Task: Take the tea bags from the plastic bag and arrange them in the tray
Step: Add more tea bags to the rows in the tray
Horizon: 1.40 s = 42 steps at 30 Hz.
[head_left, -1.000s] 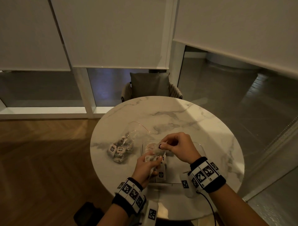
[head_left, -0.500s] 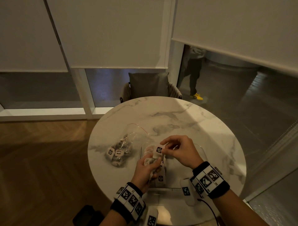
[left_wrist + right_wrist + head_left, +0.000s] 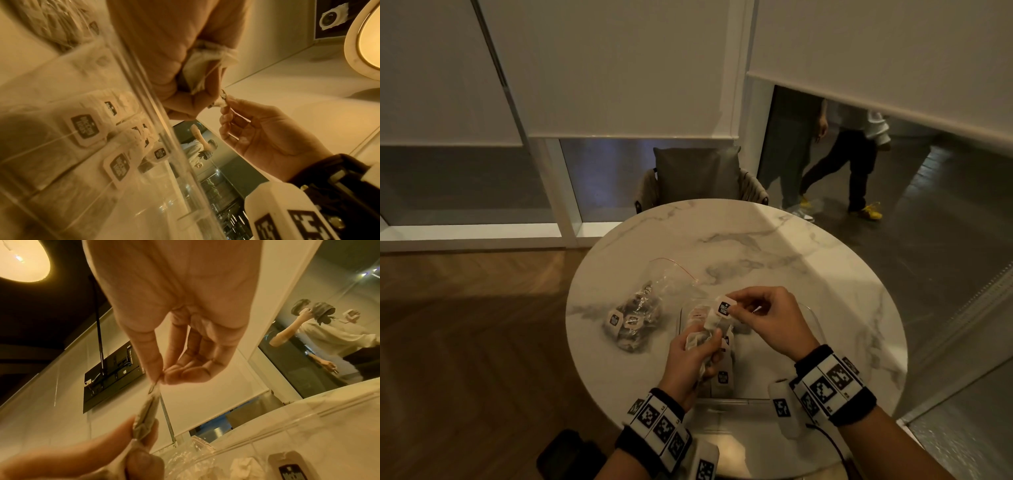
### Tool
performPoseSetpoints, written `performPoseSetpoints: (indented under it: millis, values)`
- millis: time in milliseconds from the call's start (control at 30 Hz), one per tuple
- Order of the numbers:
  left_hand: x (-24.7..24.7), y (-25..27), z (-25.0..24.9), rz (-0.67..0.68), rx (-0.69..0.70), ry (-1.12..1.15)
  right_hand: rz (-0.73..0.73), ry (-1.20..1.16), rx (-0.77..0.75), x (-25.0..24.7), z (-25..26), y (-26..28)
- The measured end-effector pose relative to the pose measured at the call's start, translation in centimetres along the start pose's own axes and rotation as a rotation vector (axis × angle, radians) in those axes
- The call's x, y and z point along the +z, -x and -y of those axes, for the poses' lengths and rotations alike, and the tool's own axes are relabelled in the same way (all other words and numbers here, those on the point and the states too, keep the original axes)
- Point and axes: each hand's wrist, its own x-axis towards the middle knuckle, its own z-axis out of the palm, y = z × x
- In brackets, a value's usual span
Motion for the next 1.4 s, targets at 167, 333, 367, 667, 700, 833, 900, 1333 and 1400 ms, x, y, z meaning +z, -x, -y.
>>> performPoseSetpoints:
  millis: [167, 333, 367, 667, 700, 833, 900, 1333, 1400]
  values:
    - [-0.2, 0.2, -0.4, 0.032, 0.009, 0.118, 0.039, -0.026, 0.031, 1.0, -0.3, 0.6]
    - [-0.3, 0.3, -0.5, 0.06, 0.008, 0.147, 0.005, -0.094, -0.021, 1.8, -0.2, 0.9]
    - [-0.3, 0.3, -0.5, 0.066, 0.007, 0.16, -0.008, -0.089, -0.034, 1.9, -0.2, 1.0]
    - [-0.3, 0.4, -0.5, 0.067, 0.005, 0.158, -0.084, -0.065, -0.084, 2.6, -0.4, 2.2]
    - [-0.3, 0.4, -0.5, 0.068, 0.005, 0.138, -0.103, -0.09, -0.069, 2.5, -0.4, 1.9]
    - [-0.1, 0.7, -0.4, 0.08, -0.005, 0.03, -0.078, -0.127, 0.001, 1.6, -0.2, 0.5]
    - [0.0, 0.8, -0.5, 0.095, -0.012, 0.016, 0.0, -0.079, -0.009, 1.4, -0.3, 0.2]
    - [0.2, 0.6, -0.3, 0.057, -0.015, 0.009, 0.006, -0.068, -0.002, 0.4, -0.1, -0.1]
    - [0.3, 0.7, -0.4, 0.057, -0.022, 0.022, 0.001, -0.075, 0.01, 0.0, 0.5, -0.3]
